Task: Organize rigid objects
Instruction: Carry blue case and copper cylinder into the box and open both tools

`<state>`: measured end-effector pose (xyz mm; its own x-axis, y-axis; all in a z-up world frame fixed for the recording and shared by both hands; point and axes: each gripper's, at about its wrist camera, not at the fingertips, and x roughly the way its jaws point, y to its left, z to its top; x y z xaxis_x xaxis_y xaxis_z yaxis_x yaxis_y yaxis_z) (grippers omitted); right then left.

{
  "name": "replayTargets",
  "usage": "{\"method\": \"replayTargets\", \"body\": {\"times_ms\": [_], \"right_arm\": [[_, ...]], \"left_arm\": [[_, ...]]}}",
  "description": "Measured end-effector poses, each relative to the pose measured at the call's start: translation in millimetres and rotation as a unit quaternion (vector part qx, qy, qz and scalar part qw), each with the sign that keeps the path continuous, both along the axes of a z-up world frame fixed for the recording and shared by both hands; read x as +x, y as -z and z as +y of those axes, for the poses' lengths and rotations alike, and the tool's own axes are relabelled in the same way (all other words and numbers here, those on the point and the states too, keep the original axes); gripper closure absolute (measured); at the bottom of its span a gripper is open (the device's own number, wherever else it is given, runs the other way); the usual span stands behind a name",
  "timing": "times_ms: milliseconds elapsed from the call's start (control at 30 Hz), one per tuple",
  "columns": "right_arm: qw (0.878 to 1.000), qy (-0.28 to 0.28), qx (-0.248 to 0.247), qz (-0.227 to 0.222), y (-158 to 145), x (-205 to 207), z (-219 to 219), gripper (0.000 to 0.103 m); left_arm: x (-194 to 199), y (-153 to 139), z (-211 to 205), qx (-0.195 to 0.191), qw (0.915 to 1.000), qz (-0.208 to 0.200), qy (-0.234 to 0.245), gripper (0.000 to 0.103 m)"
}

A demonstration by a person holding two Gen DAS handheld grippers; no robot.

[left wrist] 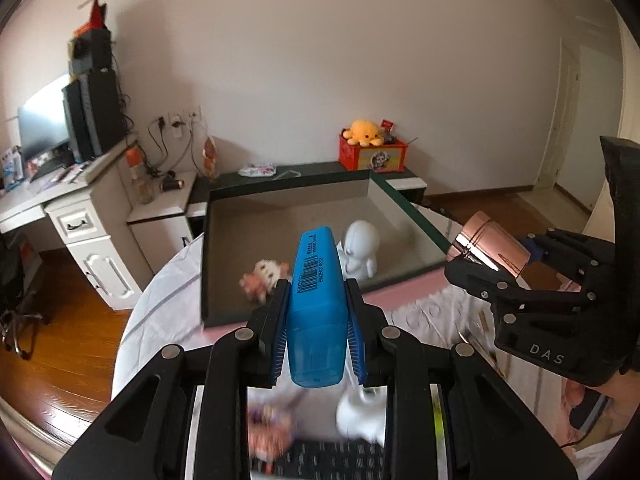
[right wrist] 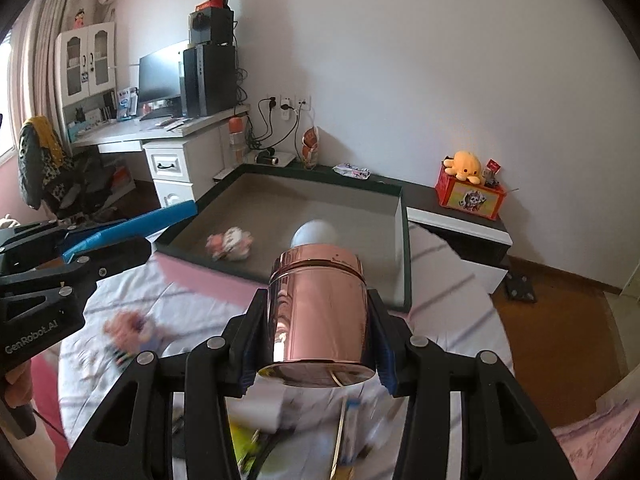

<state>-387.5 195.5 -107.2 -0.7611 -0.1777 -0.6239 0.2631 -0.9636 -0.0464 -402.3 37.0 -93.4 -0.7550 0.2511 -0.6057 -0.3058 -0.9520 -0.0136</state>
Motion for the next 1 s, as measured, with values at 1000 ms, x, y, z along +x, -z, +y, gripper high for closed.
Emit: {"method": "replayTargets", "body": {"times_ms": [1000], "right_arm": [[0.994,0.006,0.020,-0.110,68,-119,8,0.054]], "left_arm": [[-112,69,38,-0.042,0.9942,-0.099,-0.013,0.070]]}}
